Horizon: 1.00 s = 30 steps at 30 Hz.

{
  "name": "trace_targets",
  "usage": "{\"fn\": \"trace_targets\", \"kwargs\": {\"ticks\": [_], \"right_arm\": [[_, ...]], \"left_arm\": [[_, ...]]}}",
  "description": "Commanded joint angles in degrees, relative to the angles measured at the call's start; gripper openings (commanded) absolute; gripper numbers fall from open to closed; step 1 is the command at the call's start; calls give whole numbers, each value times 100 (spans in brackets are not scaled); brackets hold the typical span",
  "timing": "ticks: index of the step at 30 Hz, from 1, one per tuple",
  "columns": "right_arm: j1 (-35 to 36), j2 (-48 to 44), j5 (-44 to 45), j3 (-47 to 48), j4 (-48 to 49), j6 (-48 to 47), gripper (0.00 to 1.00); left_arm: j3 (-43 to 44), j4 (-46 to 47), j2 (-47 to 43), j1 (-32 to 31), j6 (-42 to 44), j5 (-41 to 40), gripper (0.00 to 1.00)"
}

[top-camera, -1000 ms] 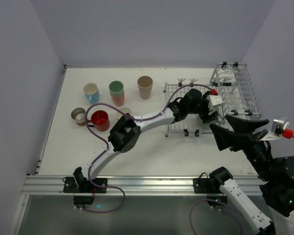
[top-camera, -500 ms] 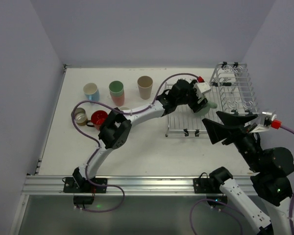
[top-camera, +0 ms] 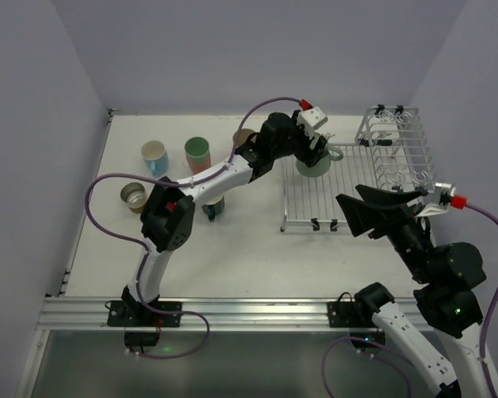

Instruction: Unload the cups from the dish rack

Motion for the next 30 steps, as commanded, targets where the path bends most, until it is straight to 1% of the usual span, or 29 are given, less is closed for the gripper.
{"fn": "trace_targets", "kwargs": {"ticks": [1,5,7,11,12,14,17,19,21,23,24,30], "right_arm": [[0,242,23,-206,370,262,99],[0,199,137,-478,511,463,98],[0,128,120,-575,573,552,97],[0,-30,173,-1049,801,771,92],[0,-13,51,-1120,898,780,92],[9,40,-90,-1269,977,833,90],[0,136,-319,-1498,1363,790,89],[0,303,-425,-1516,1452,719,89],[0,408,-521,-1569,1907,579,89],[-9,593,-662,-1534,2058,509,89],[-9,646,-732,-1525,2302,491,89],[-53,1103,-1146,-1437,2954,868,93]], "left_arm": [[101,769,-914,12,-489,-36,0],[32,637,-1337,74,-868,-114,0],[-197,689,-1688,83,-1096,-176,0],[-706,865,-2321,92,-1562,-561,0],[-899,952,-2566,92,-1789,-598,0],[-1067,1006,-2787,92,-2010,-659,0],[-1304,1050,-3139,92,-2441,-581,0],[-1524,1155,-3350,92,-2757,-528,0],[-1717,1260,-3508,92,-3020,-422,0],[-1797,1322,-3587,92,-3188,-326,0],[-1849,1357,-3640,92,-3328,-282,0],[-2209,1725,-3842,92,-3839,17,0]]}}
